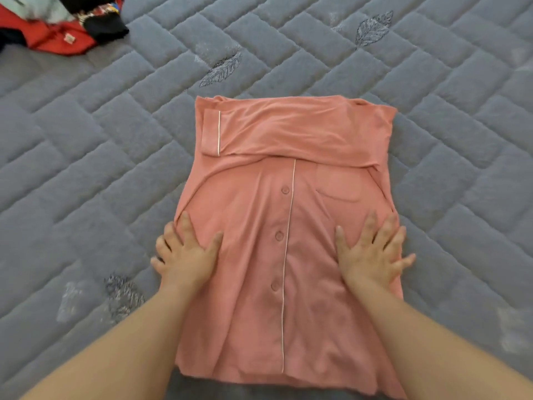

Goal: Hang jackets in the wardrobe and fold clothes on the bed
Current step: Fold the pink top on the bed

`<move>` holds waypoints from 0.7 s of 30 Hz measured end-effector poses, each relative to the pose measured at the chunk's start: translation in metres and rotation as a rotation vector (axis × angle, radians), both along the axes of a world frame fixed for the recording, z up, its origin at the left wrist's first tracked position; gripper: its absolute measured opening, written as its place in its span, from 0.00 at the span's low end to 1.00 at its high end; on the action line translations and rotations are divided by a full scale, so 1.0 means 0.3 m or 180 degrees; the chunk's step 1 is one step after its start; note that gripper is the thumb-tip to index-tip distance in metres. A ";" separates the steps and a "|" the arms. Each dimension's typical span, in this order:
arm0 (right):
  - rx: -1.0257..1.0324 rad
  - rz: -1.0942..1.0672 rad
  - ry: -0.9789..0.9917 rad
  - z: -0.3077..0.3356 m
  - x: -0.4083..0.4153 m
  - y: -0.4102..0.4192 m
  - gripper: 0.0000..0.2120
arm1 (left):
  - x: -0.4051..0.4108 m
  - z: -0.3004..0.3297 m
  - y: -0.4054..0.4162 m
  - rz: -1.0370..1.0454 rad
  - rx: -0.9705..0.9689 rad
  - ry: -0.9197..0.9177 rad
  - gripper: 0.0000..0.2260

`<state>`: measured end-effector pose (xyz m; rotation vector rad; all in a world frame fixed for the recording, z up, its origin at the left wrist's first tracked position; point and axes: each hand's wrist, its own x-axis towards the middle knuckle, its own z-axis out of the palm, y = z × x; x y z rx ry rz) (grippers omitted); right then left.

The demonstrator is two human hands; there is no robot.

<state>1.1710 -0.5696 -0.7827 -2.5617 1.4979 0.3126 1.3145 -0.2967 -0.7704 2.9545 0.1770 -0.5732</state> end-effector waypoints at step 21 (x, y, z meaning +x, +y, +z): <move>0.3855 -0.4049 -0.2775 0.685 -0.107 0.122 0.16 | -0.023 0.708 0.124 0.2535 -0.2836 0.1713 0.04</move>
